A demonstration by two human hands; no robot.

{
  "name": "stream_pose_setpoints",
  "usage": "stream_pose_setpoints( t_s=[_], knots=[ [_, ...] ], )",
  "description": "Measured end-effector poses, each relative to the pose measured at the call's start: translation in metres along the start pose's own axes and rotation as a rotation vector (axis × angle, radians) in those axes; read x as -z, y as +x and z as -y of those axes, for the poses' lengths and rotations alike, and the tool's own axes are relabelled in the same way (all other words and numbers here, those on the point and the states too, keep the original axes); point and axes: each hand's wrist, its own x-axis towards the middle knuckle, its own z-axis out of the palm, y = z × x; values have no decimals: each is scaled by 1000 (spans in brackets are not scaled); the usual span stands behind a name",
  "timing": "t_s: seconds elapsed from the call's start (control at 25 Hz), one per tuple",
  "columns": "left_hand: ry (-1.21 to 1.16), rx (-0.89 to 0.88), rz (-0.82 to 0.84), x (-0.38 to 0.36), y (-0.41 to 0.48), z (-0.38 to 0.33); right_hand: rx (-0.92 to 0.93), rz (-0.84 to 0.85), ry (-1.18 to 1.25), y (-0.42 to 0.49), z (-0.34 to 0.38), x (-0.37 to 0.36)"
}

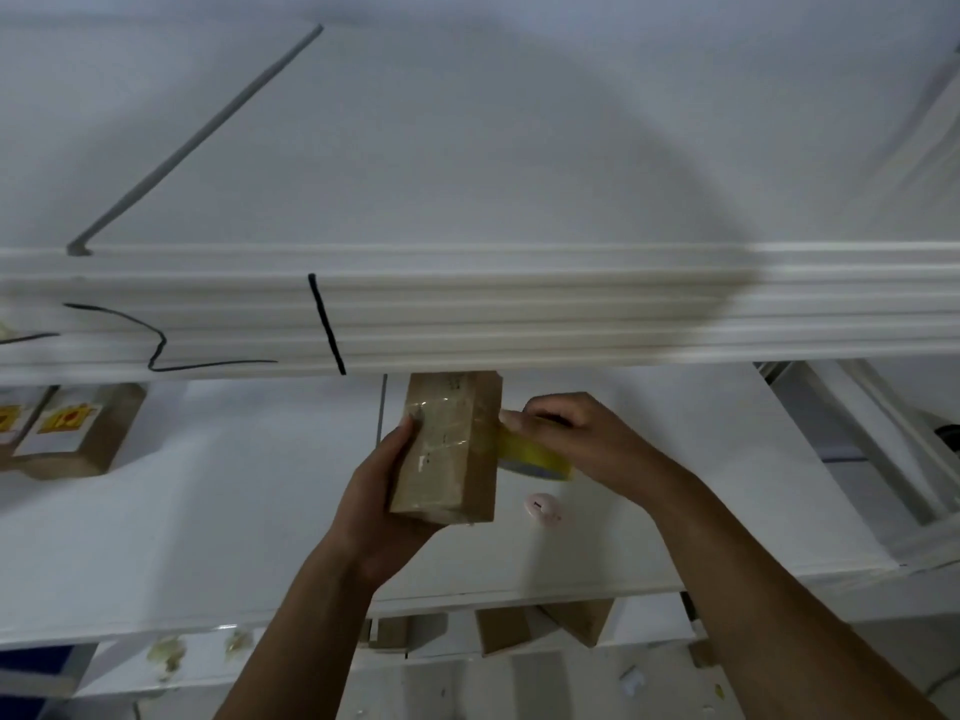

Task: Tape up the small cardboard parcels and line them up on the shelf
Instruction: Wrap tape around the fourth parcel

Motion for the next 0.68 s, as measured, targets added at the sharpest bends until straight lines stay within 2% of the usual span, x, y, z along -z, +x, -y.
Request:
stream_pose_setpoints(
  t_s=[0.08, 0.12, 0.16, 0.24, 0.32, 0.4, 0.52, 0.68],
  knots=[
    [72, -18, -90, 18, 11, 1, -24, 193, 64, 3, -19, -3],
    [120, -27, -145, 30, 15, 3, -46, 204, -3, 5, -31, -5],
    [169, -32, -208, 41, 20, 6, -73, 143, -150, 10, -43, -6],
    [238, -38, -296, 59, 25, 15, -121, -81, -541, 23, -67, -9],
    [293, -27, -332, 66, 31, 28, -160, -236, -792, 33, -85, -9],
    [387, -17, -405, 65, 40, 42, -175, -243, -927, 39, -103, -9],
    [644, -58, -563, 58, 52, 61, -85, -307, -1090, 36, -135, -21],
    [986, -131, -649, 49, 58, 73, -87, -338, -1058, 30, -153, -33]
  ],
)
